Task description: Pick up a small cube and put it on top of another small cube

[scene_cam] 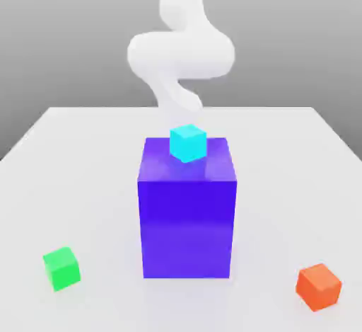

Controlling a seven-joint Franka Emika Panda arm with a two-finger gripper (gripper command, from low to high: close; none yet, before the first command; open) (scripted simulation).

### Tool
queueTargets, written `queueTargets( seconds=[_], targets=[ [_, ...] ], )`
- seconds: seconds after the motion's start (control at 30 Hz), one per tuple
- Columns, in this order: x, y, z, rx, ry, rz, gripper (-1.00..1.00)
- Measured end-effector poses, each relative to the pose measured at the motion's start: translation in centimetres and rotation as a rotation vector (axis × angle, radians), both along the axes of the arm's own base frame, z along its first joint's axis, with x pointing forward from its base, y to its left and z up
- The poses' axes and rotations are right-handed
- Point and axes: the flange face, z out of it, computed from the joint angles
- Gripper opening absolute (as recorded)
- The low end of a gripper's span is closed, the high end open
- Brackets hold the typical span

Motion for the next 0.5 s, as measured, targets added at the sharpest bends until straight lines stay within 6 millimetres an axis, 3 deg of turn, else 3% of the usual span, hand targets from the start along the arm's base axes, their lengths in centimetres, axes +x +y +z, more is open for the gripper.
queueTargets(
  seconds=[0.27, 0.5],
  targets=[
    [8.9, -6.3, -8.1, 0.034, 0.173, -0.142, 0.00],
    [14.3, -13.1, -17.1, 0.077, 0.319, -0.265, 0.00]
  ],
)
